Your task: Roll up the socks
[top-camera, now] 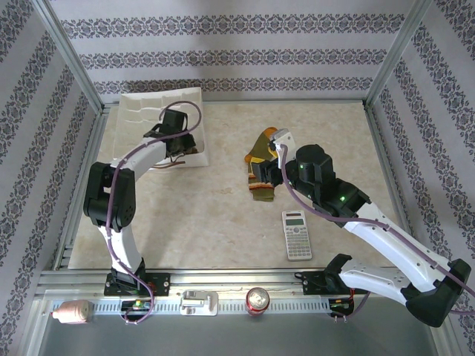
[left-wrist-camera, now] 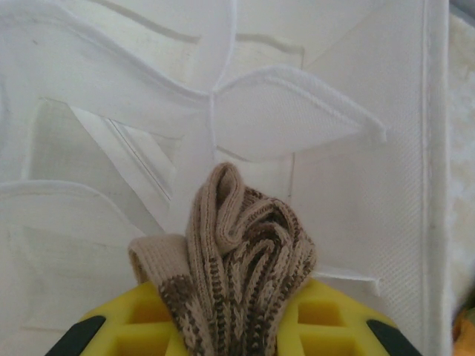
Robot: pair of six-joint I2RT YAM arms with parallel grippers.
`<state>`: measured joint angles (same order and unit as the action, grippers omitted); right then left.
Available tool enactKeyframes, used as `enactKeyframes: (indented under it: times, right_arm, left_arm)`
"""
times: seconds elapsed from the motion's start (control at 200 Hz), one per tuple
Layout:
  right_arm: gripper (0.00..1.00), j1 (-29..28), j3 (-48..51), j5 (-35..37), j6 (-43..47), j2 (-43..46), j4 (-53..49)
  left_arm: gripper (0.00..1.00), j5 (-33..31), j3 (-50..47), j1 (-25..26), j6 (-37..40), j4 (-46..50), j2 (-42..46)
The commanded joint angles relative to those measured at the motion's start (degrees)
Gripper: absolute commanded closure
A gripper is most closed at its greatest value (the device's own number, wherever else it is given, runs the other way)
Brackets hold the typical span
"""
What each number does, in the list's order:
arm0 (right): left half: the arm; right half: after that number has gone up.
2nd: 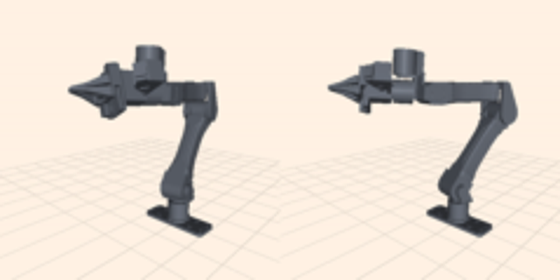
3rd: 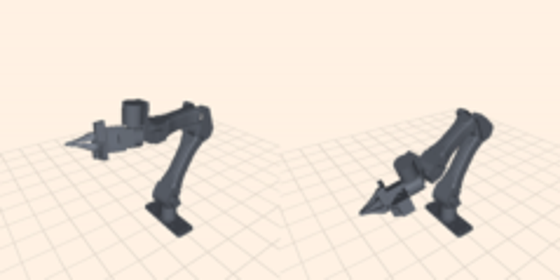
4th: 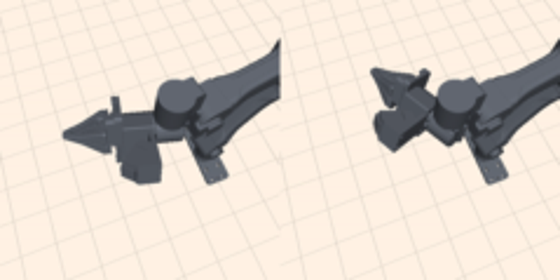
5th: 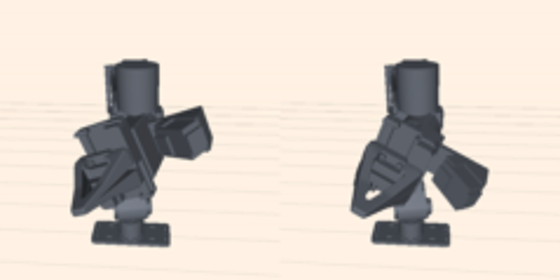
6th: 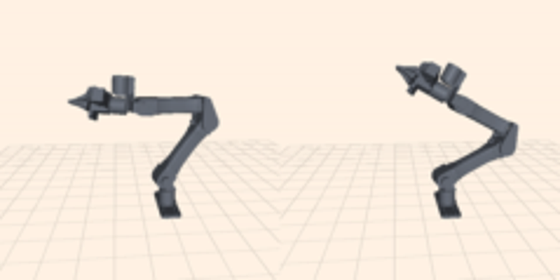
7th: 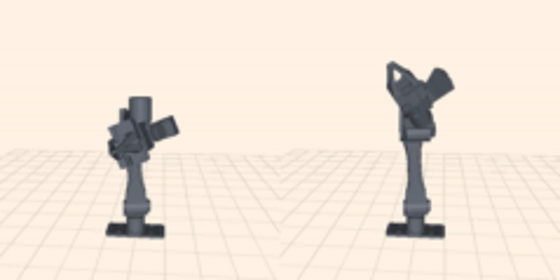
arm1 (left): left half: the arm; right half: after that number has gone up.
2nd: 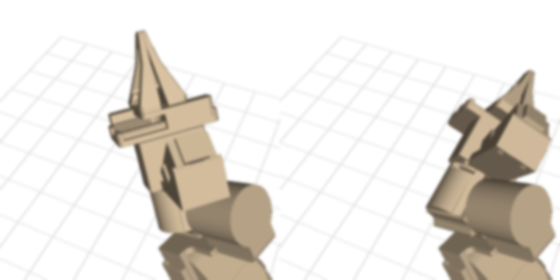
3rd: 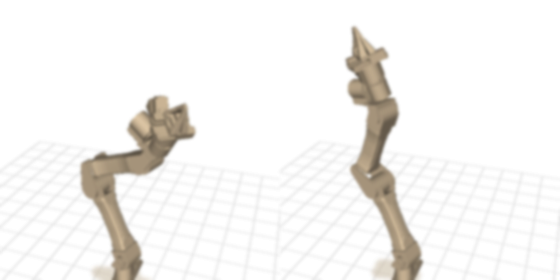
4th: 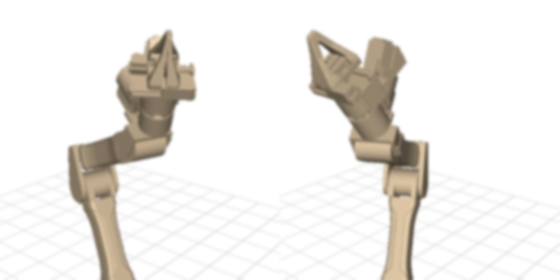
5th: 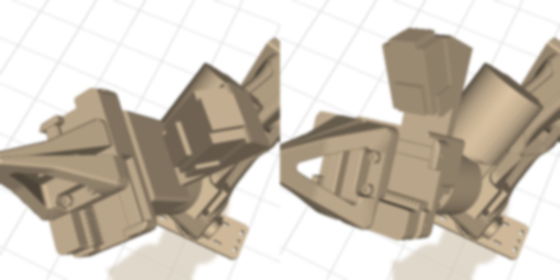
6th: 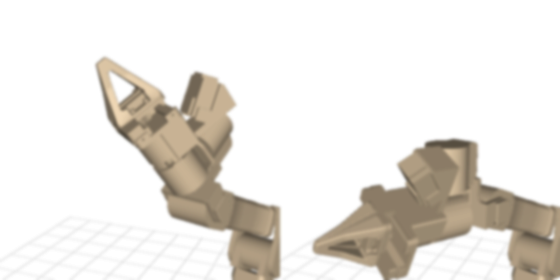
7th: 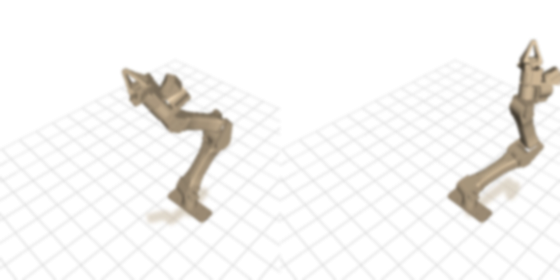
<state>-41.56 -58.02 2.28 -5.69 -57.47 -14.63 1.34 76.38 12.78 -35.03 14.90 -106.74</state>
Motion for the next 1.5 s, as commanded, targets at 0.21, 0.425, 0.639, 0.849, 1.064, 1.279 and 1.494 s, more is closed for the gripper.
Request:
enactKeyframes:
  times: [0.21,0.425,0.639,0.849,1.064,1.279,1.494]
  right_arm:
    - [0.40,0.1,-1.5,-0.6,0.5,-0.1,-2.3]
    - [0.40,0.2,-1.2,-0.9,0.4,-0.7,-2.9]
    - [0.40,0.3,-1.5,-1.8,0.1,-1.9,-3.7]
    - [0.40,0.6,-1.9,-1.8,0.1,-2.6,-4.3]
    - [0.40,1.1,-2.0,-2.3,-0.2,-3.2,-4.3]
    - [0.44,3.5,-2.2,-1.2,-2.7,-5.7,-6.4]
    - [0.57,11.4,-1.6,-6.1,-12.4,-15.8,-11.1]
  left_arm:
    - [1.00,-9.3,-11.0,4.2,8.0,-18.3,7.2]
    - [0.99,-9.9,-16.0,6.5,9.8,-21.9,10.8]
    - [0.77,-6.3,-15.6,6.7,10.1,-17.4,10.7]
    - [0.34,-6.3,-13.2,6.7,8.0,-10.0,13.1]
    - [0.23,-5.6,-5.9,5.7,5.2,1.1,15.0]
    - [0.31,-0.6,-1.6,3.6,-1.7,8.3,17.6]
    - [0.53,13.5,-8.1,7.4,-12.5,7.6,22.2]
